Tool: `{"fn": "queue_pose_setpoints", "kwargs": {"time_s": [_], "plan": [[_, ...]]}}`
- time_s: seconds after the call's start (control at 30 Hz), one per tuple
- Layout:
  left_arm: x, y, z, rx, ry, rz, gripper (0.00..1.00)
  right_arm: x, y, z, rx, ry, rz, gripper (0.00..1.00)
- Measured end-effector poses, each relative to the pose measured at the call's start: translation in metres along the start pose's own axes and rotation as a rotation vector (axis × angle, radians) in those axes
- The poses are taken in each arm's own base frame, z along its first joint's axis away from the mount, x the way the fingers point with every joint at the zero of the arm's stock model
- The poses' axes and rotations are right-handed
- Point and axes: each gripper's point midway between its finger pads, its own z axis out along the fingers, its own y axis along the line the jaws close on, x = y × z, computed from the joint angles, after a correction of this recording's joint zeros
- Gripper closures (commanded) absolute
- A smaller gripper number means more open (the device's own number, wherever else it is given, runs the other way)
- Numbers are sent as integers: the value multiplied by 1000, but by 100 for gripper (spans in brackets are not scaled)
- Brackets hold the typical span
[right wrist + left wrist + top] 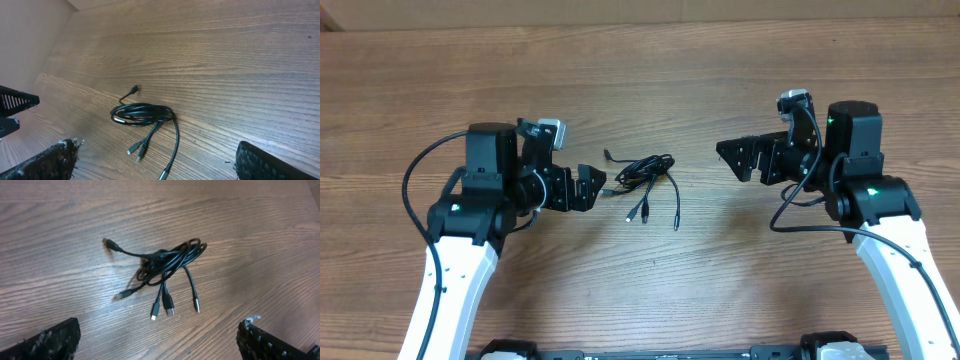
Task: Untangle cables
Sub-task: 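Raise both grippers and move them toward the black cable bundle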
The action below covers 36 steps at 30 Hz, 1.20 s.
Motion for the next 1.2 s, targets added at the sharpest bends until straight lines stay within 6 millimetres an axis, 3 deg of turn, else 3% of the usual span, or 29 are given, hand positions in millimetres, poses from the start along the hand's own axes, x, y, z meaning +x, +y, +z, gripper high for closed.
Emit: {"fn": "queue_pose_setpoints", "kwargs": {"time_s": [0.3, 0.33, 0.4, 0.5, 0.53, 0.57, 0.6, 0.87, 1.2], "plan": [[7, 8, 17, 0, 58, -35, 1, 4, -1, 2, -7, 19, 92, 2], [8, 9, 19, 0, 66, -44, 5, 4, -1, 3, -7, 21, 106, 13], [11, 12, 24, 0, 83, -76, 17, 5, -1, 4, -8, 25, 131, 48], [16, 16, 32, -3, 113, -123, 50, 8, -3, 7, -9, 39, 178, 93], [17, 17, 34, -3, 123, -137, 68, 9, -4, 9, -7, 44, 199, 96], [19, 19, 37, -5, 133, -144, 89, 10, -6, 11, -5, 50, 225, 96], [21, 20, 40, -6, 143, -156, 96, 12, -8, 13, -1, 60, 258, 96], [35, 30, 57, -17, 217, -227, 96, 38, -36, 46, 54, 170, 488, 96], [39, 33, 63, -21, 240, -241, 94, 87, -77, 85, 170, 320, 720, 96]]}}
